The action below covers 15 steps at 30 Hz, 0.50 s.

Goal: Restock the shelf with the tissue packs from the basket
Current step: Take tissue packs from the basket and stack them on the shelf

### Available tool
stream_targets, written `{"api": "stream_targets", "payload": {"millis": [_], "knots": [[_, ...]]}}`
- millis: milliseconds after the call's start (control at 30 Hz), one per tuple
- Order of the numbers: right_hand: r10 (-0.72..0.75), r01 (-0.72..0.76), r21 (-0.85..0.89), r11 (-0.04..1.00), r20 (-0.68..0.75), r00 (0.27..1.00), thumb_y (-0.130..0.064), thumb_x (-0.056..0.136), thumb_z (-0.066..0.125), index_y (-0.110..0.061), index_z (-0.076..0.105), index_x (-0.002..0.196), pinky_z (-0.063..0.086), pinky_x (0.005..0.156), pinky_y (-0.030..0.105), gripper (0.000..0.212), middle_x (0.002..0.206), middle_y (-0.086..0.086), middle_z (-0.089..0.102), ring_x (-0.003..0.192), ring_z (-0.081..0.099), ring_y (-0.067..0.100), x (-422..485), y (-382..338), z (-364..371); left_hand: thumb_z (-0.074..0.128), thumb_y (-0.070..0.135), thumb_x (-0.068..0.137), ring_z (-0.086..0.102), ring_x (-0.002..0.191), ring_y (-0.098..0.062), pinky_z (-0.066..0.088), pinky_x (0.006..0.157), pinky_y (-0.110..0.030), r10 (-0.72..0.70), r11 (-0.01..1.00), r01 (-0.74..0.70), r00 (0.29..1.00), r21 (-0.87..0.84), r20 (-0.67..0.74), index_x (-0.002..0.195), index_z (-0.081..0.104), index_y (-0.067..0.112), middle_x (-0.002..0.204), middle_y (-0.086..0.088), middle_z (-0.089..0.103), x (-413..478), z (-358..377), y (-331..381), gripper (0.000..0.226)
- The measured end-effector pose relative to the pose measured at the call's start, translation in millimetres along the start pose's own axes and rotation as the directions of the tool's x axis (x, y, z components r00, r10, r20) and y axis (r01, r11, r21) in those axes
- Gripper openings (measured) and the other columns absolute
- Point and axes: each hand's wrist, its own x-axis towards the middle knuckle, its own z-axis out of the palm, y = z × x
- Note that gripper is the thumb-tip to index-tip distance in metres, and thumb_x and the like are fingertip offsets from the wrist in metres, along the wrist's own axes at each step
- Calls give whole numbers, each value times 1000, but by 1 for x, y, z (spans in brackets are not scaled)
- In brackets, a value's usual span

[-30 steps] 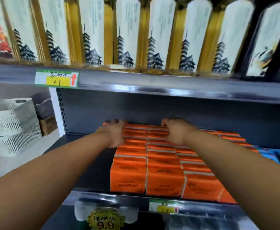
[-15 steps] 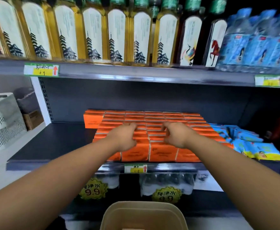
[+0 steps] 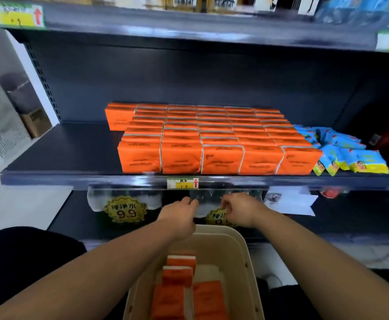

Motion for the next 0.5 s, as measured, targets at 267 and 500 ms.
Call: {"api": "stream_targets", "payload": {"millis": [267,500], "knots": [[42,-46,16,999,184,982,-16,88,54,-24,57,116,50,78,33,29,110,1,59,98,56,22,9,21,84,56,25,89,53,117,-33,51,81,-44,-31,998,14,953,57,301,140,33,16,142,-12,39,-13,94,-9,57],[113,-136,37,990,369,923,-19,87,61,-20,57,122,47,86,30,36,120,3,61,108,57,23,17,31,159,54,17,90,49,123,-36,48,89,-44,-81,996,54,887,72,454,144,28,18,147,-16,33,-15,157,-21,61]]}}
